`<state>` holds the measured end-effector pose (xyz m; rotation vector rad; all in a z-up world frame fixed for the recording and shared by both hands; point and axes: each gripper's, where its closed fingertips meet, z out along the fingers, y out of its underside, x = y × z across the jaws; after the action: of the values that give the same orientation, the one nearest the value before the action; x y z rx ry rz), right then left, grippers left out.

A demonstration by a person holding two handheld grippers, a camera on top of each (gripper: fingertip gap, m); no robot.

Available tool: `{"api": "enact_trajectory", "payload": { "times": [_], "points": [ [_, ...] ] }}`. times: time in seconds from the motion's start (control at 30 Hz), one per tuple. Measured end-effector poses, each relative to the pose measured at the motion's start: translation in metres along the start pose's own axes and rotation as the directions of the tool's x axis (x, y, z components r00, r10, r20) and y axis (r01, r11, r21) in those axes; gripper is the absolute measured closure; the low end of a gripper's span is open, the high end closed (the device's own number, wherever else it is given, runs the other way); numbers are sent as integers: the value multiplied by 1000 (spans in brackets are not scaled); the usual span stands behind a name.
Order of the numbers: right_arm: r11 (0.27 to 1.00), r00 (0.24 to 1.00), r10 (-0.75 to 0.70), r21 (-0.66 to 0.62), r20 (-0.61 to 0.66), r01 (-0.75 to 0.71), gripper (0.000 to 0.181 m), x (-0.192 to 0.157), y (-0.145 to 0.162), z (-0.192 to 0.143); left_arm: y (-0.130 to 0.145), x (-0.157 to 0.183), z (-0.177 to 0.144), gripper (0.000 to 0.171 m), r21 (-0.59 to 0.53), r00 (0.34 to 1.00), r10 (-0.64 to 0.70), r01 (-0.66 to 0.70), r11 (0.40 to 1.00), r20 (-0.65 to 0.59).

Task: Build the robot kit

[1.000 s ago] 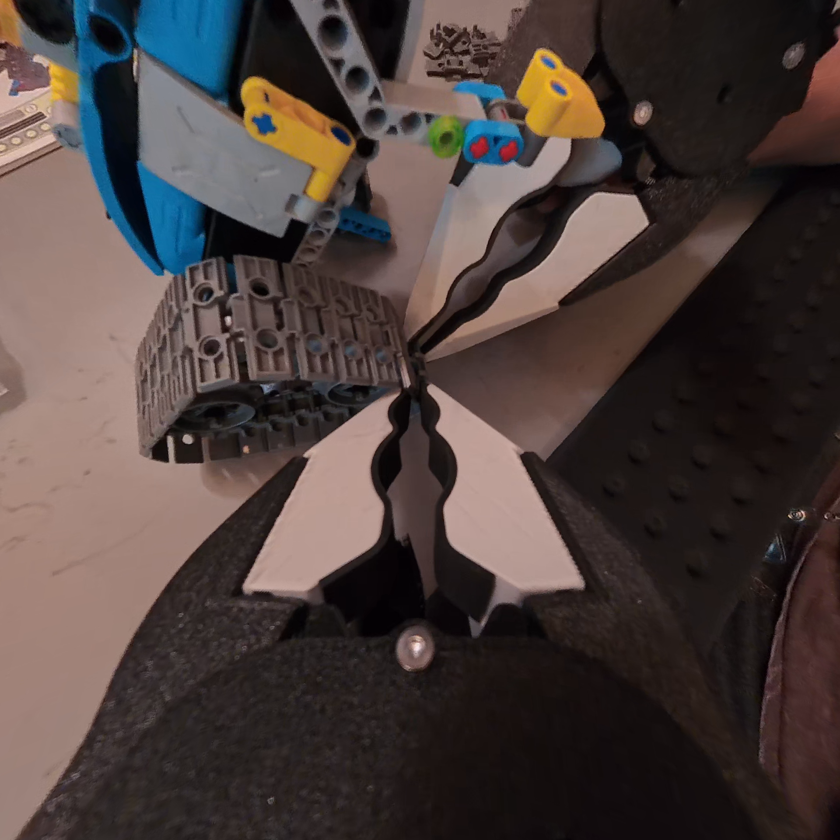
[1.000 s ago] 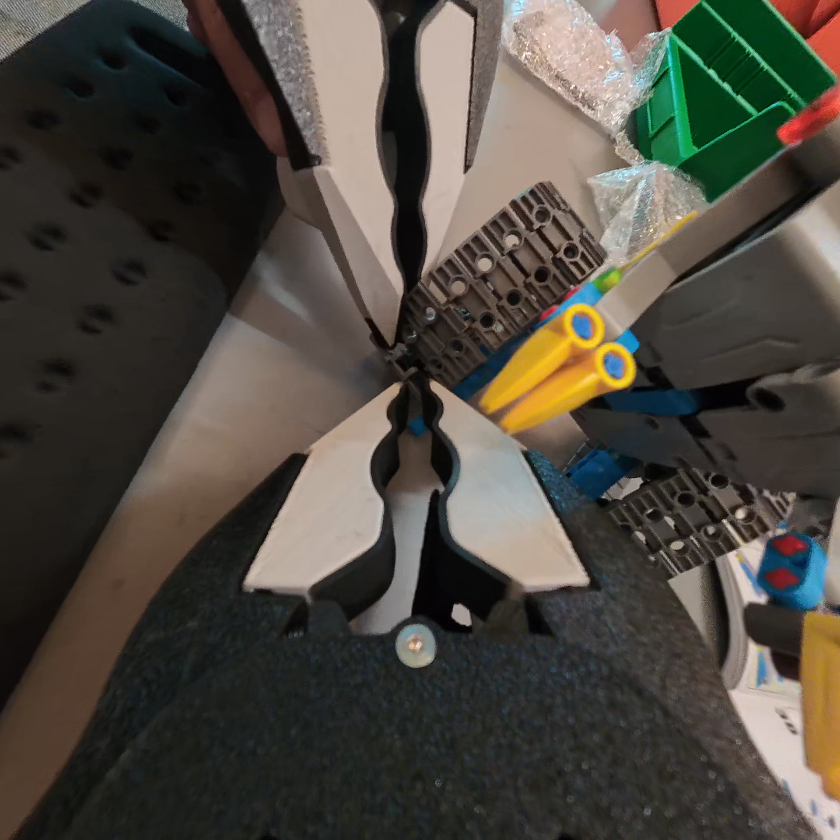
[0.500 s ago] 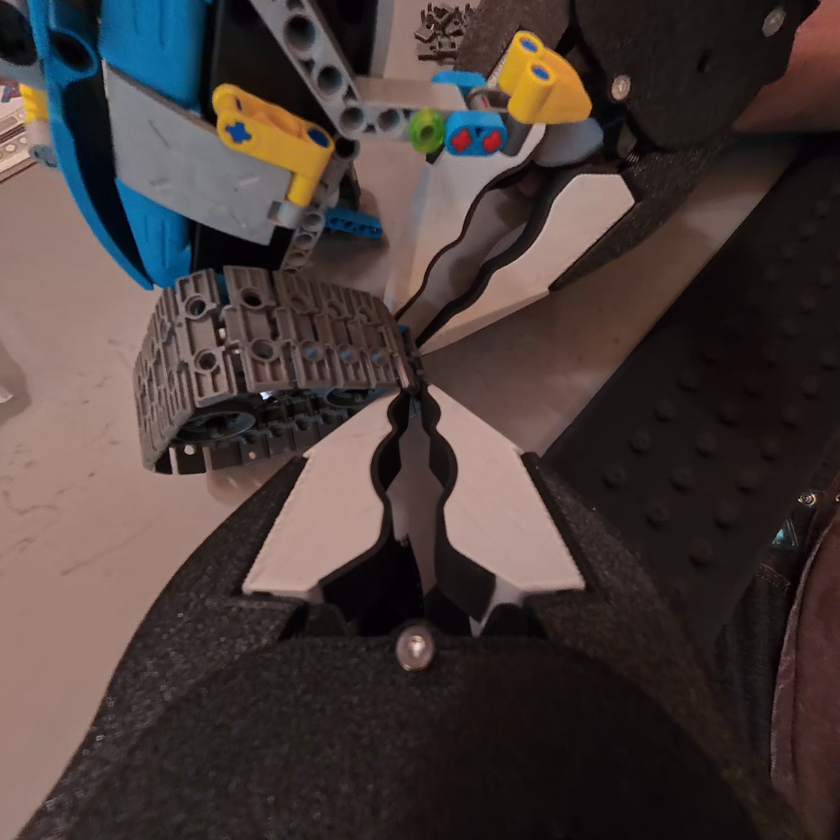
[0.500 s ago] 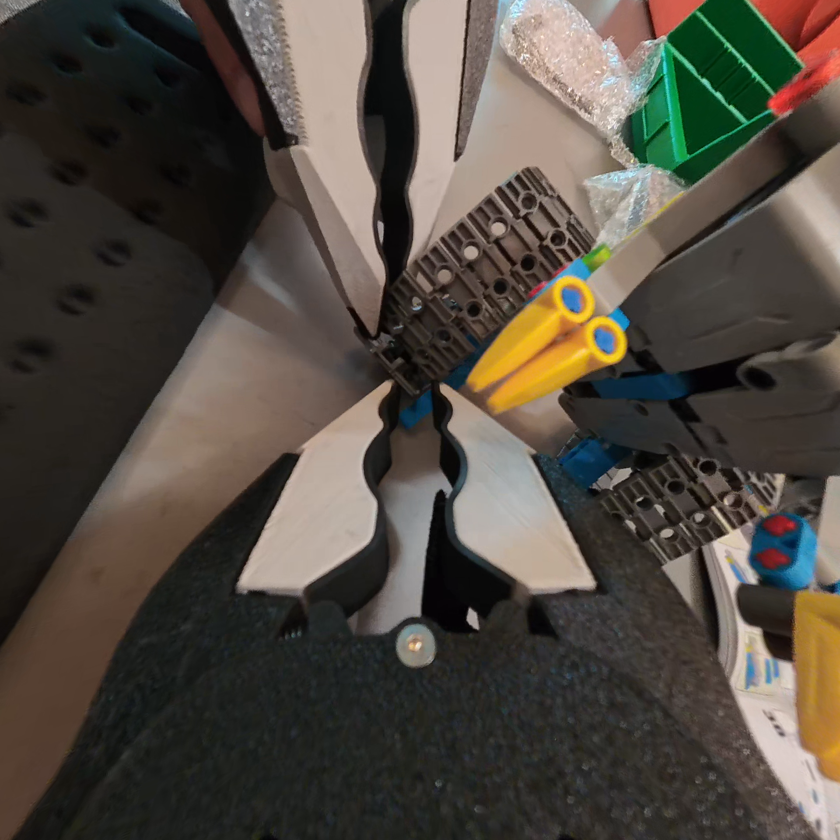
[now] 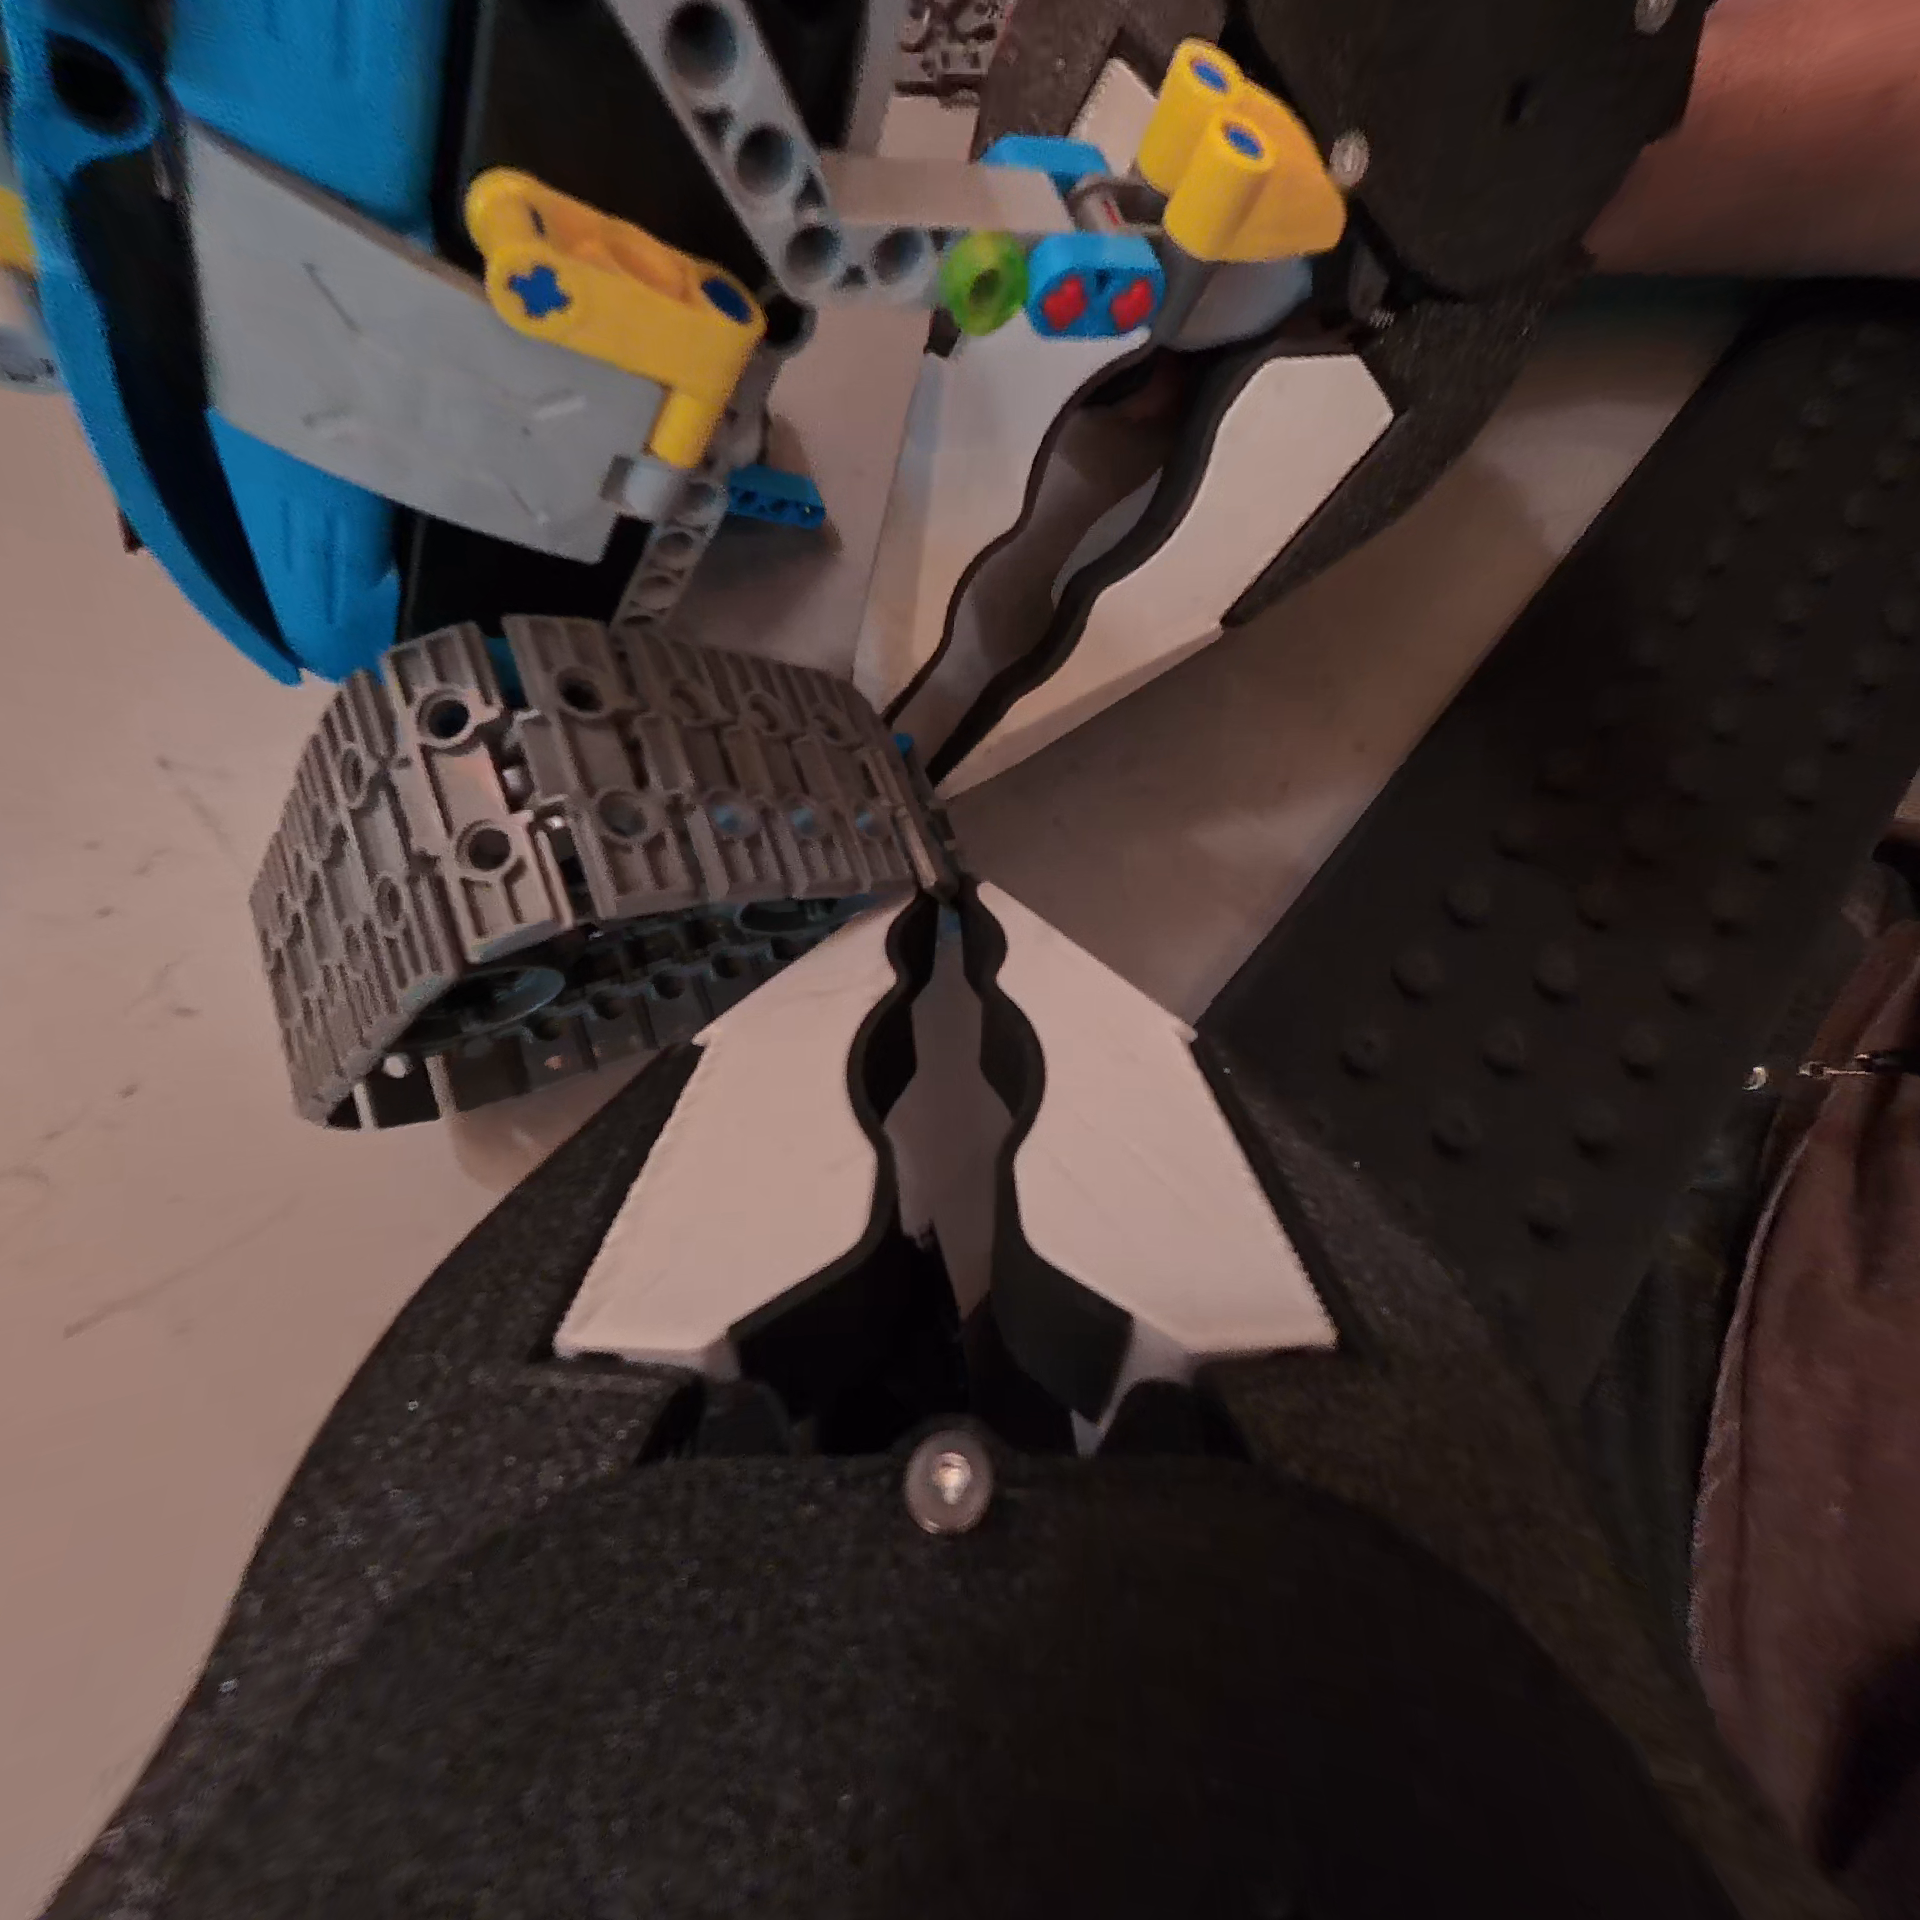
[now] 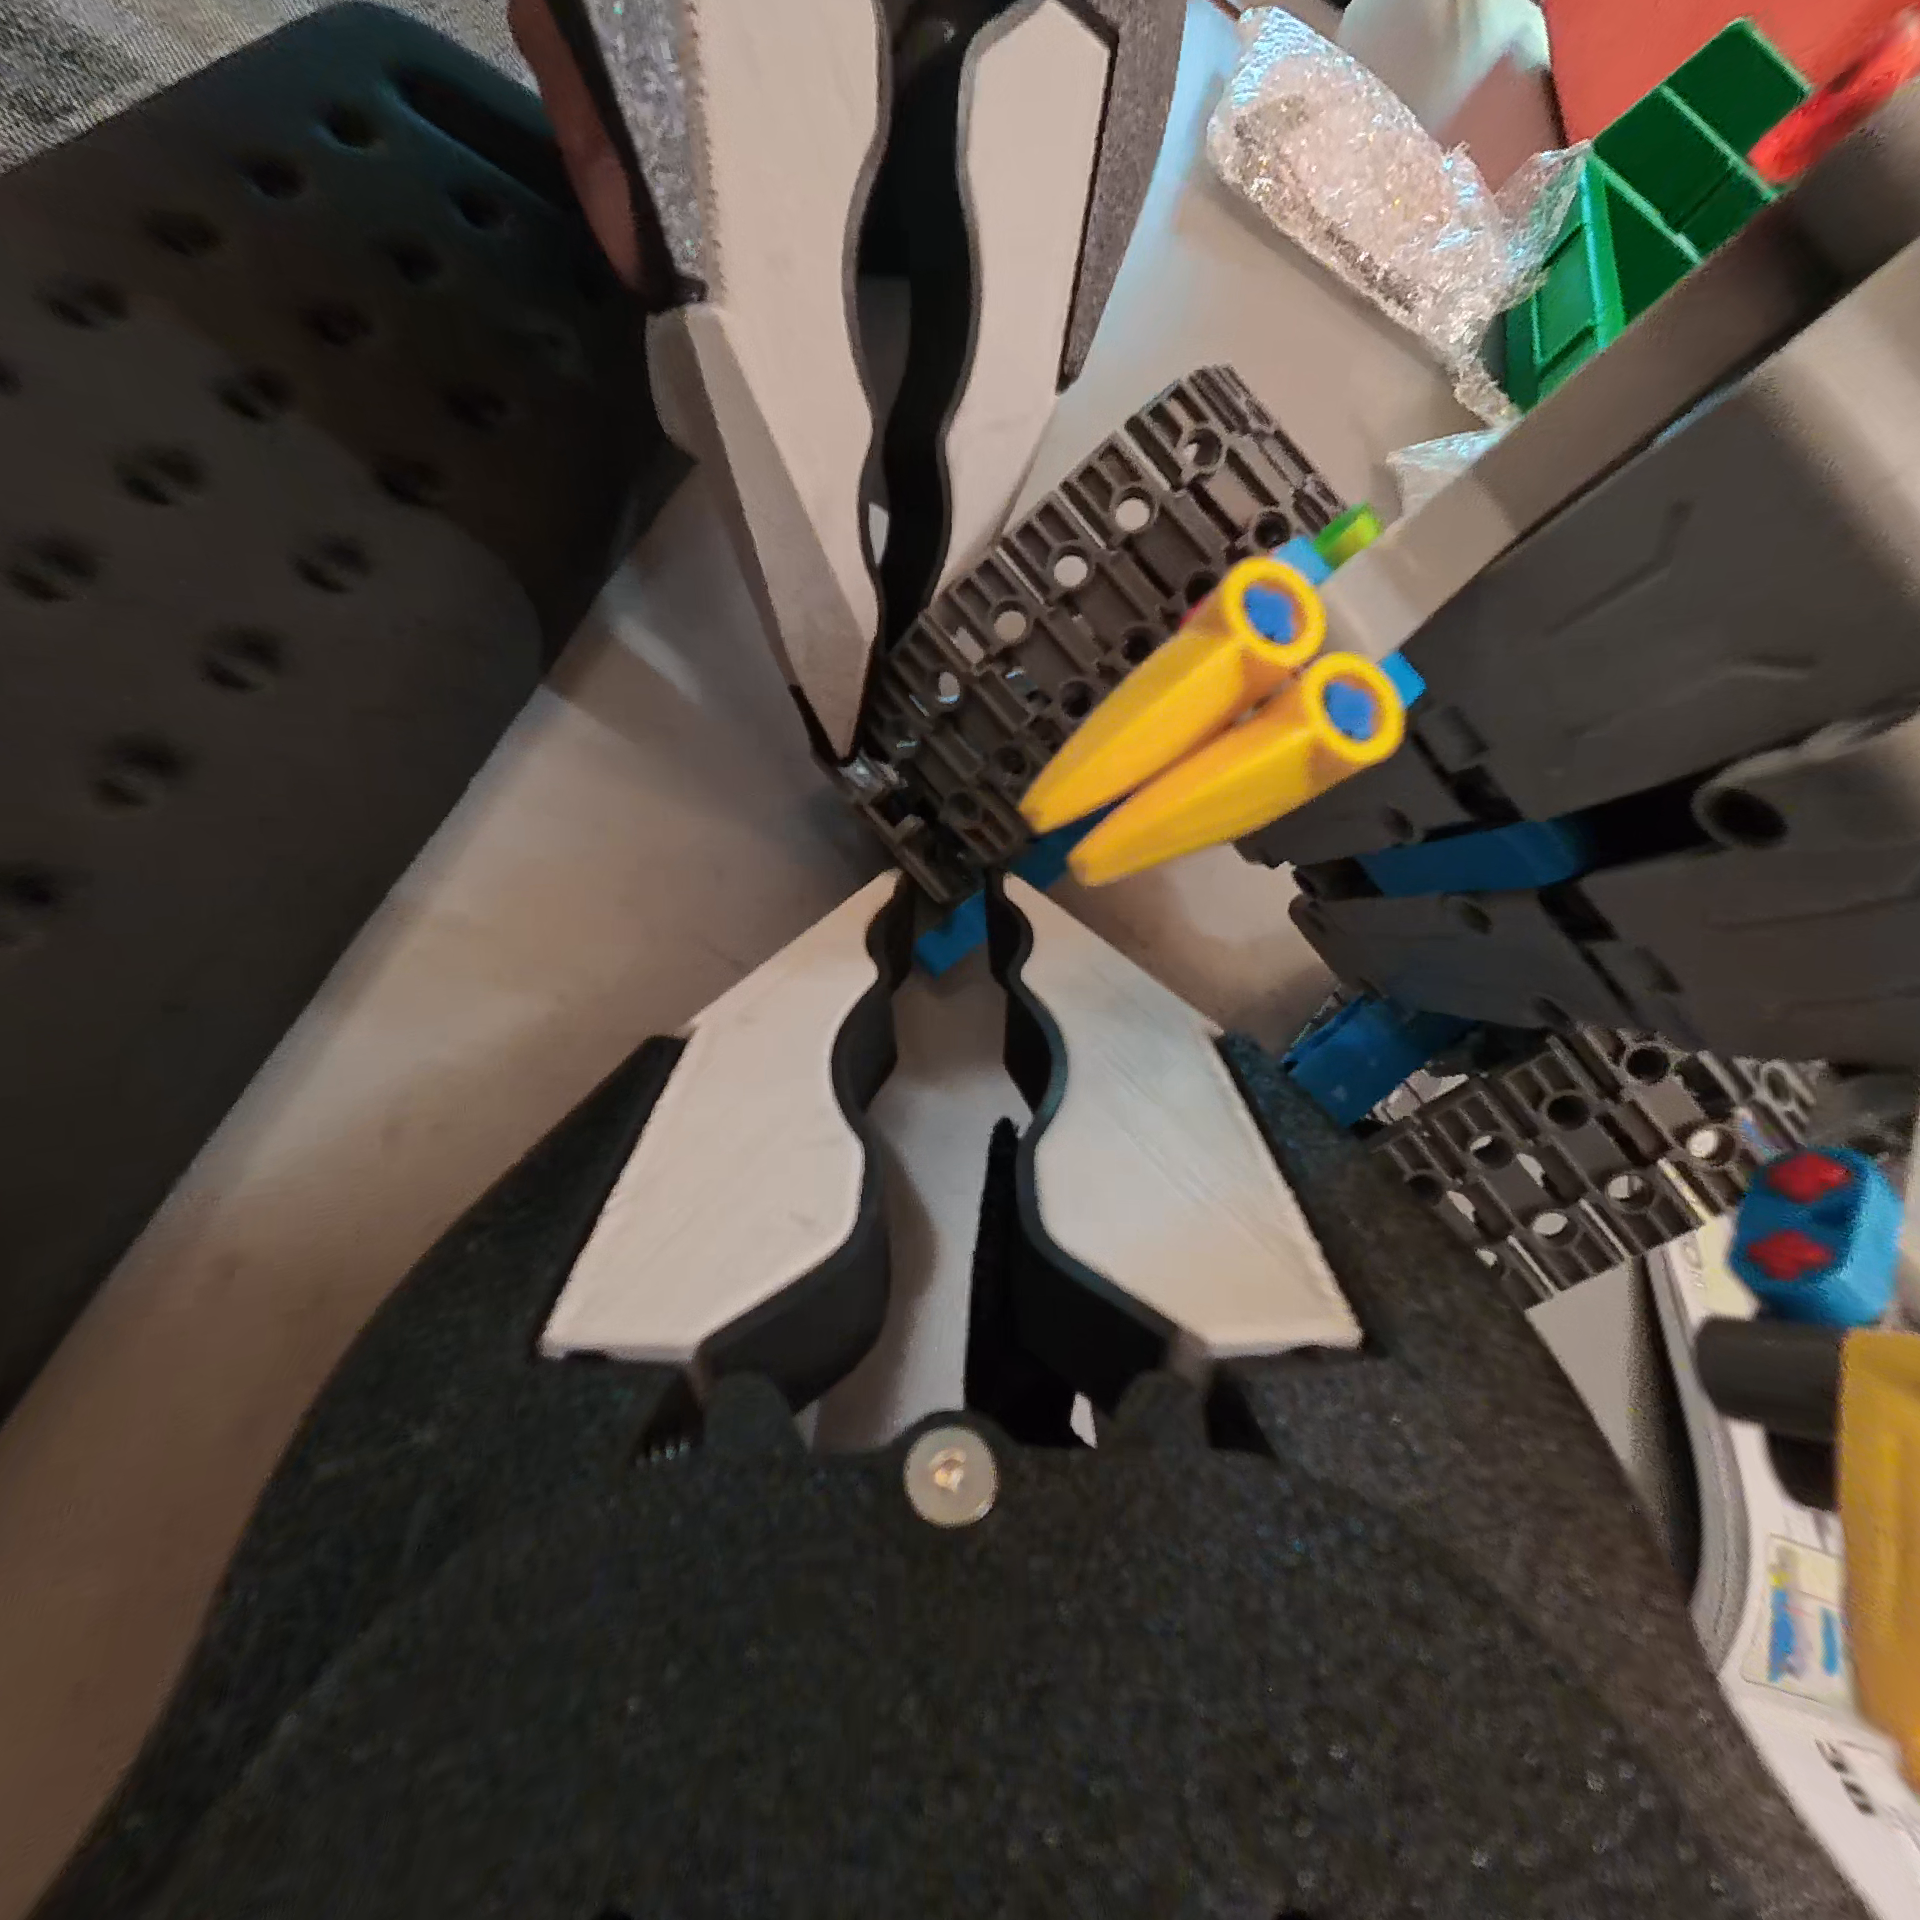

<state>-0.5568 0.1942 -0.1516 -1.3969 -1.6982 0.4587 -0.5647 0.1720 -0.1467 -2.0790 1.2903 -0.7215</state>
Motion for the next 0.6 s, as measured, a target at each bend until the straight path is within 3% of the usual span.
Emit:
{"api": "enact_trajectory", "payload": {
  "times": [0.17,0.2,0.23,0.4,0.6],
  "points": [
    [999,999,-32,5,-23,32,166,-1,0,0,0,1,0,168,16,997,-57,58,998,-48],
    [1000,999,-25,6,-42,25,151,2,0,0,1,3,0,168,15,996,-65,66,998,-64],
    [1000,999,-13,5,-38,14,148,2,0,0,1,3,0,168,15,994,-75,76,997,-79],
    [998,999,46,40,16,-47,146,2,-4,0,2,4,2,168,4,994,-72,73,997,-83],
    [1000,1000,-12,30,29,11,148,-3,-2,1,3,5,3,168,-4,998,-41,41,999,-55]
  ]
}}
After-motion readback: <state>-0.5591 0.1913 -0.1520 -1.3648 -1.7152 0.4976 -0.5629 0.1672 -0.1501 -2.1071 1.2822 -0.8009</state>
